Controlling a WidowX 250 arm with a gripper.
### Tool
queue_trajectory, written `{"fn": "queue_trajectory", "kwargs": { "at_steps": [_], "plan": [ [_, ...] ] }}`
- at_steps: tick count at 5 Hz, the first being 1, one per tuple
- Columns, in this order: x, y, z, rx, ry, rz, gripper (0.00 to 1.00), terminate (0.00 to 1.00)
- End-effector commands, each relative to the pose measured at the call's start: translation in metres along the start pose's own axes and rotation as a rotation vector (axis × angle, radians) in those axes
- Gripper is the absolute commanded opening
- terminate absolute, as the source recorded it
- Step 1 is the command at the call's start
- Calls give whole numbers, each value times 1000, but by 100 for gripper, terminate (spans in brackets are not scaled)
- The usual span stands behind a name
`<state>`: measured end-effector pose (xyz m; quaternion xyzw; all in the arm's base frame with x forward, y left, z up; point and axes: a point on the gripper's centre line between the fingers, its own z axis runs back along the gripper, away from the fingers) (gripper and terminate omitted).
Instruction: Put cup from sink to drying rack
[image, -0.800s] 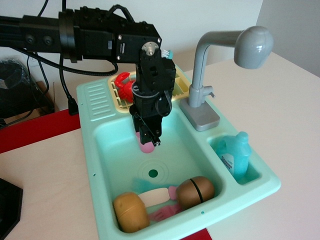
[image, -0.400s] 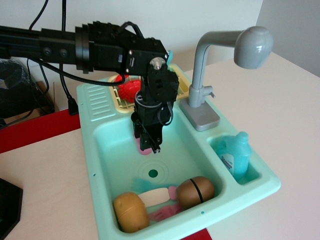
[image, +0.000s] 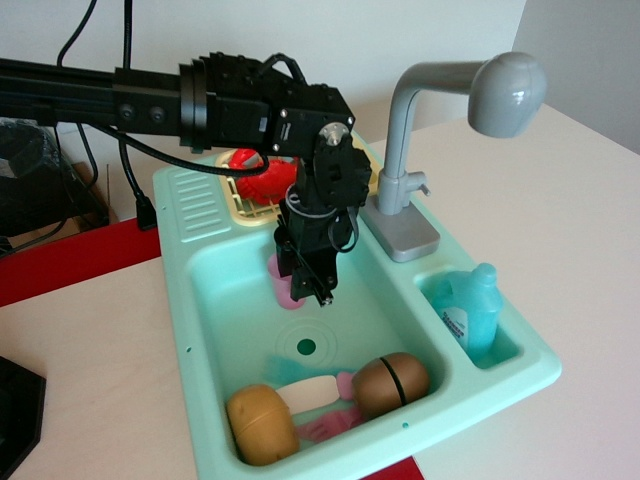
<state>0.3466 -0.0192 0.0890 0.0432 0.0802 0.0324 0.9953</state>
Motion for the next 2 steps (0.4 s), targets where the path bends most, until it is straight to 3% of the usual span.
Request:
{"fn": "queue_trajectory", "kwargs": {
  "at_steps": [1,2],
  "plan": [
    [1,1,7,8,-50,22,0,0],
    [-2,-2,6,7,-62,21,0,0]
  ]
}}
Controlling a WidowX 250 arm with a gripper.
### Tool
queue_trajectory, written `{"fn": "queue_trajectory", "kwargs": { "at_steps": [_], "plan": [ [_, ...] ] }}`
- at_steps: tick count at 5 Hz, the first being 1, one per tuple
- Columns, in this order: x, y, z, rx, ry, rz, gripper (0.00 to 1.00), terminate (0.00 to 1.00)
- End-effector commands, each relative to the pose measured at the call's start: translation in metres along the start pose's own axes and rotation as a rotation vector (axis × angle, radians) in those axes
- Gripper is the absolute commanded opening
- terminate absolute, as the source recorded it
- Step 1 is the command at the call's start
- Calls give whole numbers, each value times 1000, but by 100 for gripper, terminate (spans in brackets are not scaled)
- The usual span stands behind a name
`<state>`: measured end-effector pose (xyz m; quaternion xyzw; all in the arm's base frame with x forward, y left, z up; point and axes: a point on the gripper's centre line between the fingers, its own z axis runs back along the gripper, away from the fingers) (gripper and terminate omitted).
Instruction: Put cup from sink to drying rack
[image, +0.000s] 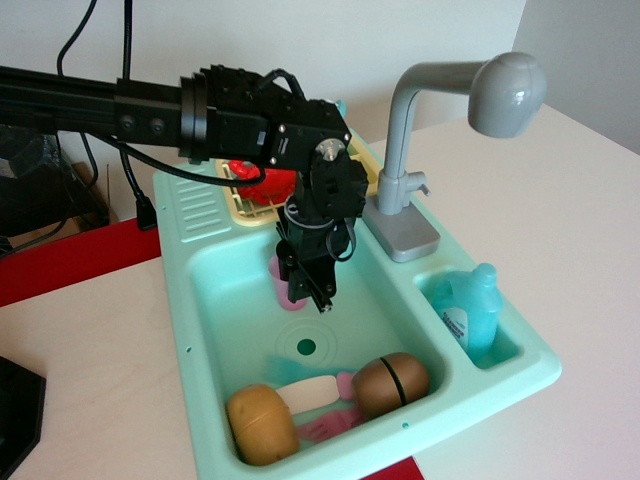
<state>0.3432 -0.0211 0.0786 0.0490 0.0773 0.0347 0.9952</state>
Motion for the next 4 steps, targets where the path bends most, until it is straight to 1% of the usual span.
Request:
{"fn": "queue_trajectory", "kwargs": {
  "at_steps": [1,2,4],
  "plan": [
    [-3,0,17,-5,-66,15,0,0],
    [-7,2,24,-3,-93,13,0,0],
    [-2,9,79,-16,-207,2,0,0]
  ]
}}
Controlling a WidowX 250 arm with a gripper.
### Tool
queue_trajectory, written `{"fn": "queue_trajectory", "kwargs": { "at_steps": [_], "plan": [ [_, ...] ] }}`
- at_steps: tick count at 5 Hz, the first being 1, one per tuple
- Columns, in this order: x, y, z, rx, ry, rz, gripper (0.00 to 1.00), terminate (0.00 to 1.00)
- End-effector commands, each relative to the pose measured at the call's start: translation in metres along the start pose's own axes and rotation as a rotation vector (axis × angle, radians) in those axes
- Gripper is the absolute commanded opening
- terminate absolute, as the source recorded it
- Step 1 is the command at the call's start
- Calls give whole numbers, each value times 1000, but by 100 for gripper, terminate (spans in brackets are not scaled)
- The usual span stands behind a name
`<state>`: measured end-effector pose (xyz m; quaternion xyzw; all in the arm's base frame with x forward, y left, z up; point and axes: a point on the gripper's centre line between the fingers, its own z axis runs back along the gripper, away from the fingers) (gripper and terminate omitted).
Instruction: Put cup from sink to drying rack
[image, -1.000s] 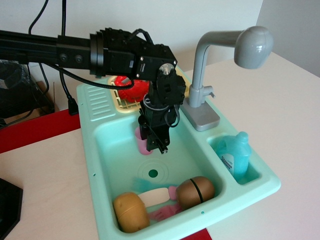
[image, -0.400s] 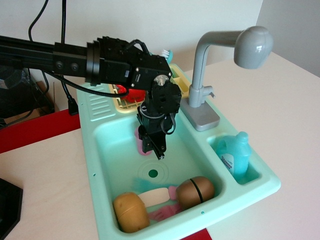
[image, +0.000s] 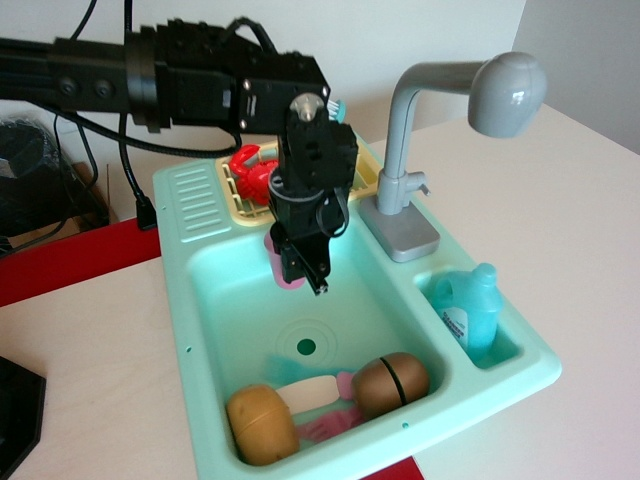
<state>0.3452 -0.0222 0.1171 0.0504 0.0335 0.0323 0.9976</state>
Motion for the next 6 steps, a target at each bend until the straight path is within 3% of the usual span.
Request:
{"fn": "queue_trajectory", "kwargs": {
  "at_steps": [1,2,3,4,6],
  "plan": [
    [8,17,63,-13,-159,12,0,0],
    [9,35,74,-10,-176,42,0,0],
    [16,76,72,5,-168,122,0,0],
    [22,113,59,19,-145,188,0,0],
    [28,146,34,36,-104,234,0,0]
  ]
}}
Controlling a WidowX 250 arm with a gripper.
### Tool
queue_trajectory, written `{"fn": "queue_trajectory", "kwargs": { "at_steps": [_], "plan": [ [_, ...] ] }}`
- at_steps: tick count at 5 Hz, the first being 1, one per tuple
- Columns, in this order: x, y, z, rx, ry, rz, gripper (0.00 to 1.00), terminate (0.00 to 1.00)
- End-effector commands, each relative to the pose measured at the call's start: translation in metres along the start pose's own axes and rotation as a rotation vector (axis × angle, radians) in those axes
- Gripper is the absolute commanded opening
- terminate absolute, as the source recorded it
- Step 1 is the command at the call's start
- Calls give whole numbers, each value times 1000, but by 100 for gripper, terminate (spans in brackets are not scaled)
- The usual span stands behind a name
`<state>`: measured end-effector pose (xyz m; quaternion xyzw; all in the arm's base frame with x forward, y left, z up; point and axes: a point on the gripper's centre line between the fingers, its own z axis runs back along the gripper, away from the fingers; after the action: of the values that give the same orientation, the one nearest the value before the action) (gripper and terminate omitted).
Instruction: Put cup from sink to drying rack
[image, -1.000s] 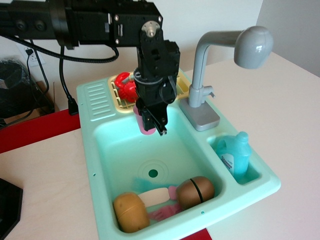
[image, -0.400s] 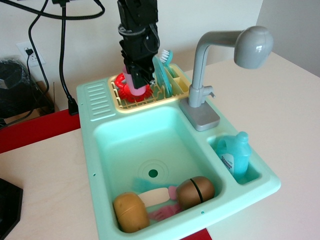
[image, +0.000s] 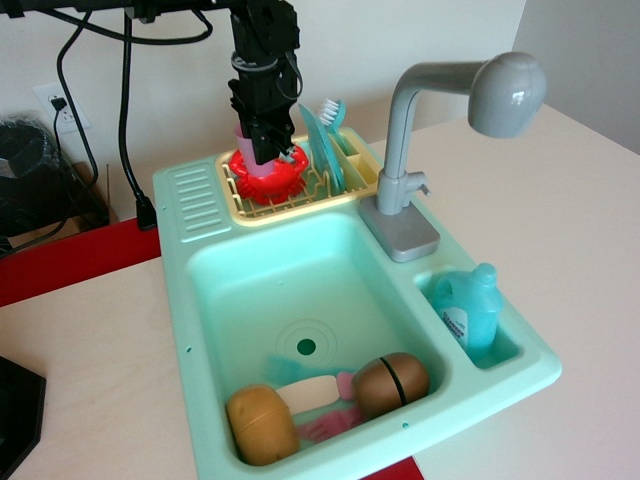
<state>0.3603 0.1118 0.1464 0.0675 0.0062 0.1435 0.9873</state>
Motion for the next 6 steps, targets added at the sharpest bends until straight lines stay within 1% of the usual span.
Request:
{"fn": "queue_trajectory", "kwargs": {
  "at_steps": [1,3,4,5,6],
  "plan": [
    [9,6,5,-19,-48,0,0,0],
    [2,-20,-20,-70,-8,-48,0,0],
    [-4,-31,-28,-94,6,-72,0,0],
    [-7,-33,-33,-77,20,-86,100,0],
    [-9,-31,-31,-47,9,-67,100,0]
  ]
}}
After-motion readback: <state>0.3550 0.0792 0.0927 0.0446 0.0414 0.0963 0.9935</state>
